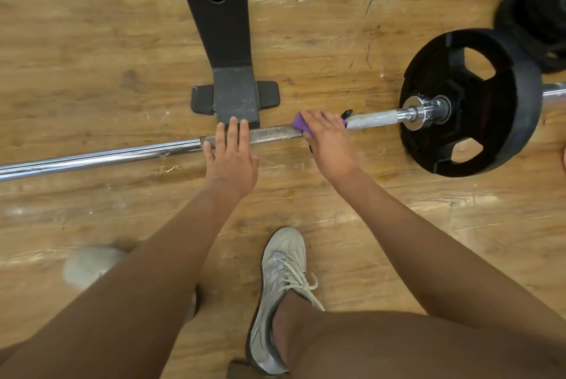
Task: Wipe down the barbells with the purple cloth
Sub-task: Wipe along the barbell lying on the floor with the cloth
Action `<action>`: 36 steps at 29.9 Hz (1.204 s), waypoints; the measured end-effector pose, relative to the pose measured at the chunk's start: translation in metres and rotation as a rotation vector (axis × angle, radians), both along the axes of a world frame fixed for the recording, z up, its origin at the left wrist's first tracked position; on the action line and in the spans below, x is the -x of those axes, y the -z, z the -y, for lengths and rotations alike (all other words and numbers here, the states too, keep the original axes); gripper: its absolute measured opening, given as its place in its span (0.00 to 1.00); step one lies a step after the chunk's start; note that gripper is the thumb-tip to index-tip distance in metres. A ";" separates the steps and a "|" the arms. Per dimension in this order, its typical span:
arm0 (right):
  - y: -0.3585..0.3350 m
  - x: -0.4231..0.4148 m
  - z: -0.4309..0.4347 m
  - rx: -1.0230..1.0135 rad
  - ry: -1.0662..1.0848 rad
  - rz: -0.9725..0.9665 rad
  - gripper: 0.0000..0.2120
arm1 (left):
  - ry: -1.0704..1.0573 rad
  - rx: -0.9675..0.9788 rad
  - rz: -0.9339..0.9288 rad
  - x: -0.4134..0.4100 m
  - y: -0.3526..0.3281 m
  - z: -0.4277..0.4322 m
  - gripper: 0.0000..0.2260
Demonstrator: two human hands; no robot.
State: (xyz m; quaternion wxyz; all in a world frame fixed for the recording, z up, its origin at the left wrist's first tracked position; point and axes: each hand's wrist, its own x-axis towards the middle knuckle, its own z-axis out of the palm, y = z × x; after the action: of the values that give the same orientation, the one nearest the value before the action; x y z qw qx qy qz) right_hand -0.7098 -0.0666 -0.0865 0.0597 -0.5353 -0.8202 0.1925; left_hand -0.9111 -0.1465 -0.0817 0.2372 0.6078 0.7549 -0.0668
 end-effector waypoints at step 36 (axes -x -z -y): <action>0.040 0.046 -0.010 -0.254 0.010 -0.232 0.19 | 0.350 0.704 -0.005 0.060 -0.054 -0.099 0.37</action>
State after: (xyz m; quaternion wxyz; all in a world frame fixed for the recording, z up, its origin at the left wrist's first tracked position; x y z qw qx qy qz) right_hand -0.7557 -0.0568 -0.1262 0.2219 -0.5017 -0.8230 0.1475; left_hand -0.9708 -0.0477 -0.0272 0.4144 0.6087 0.5712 -0.3627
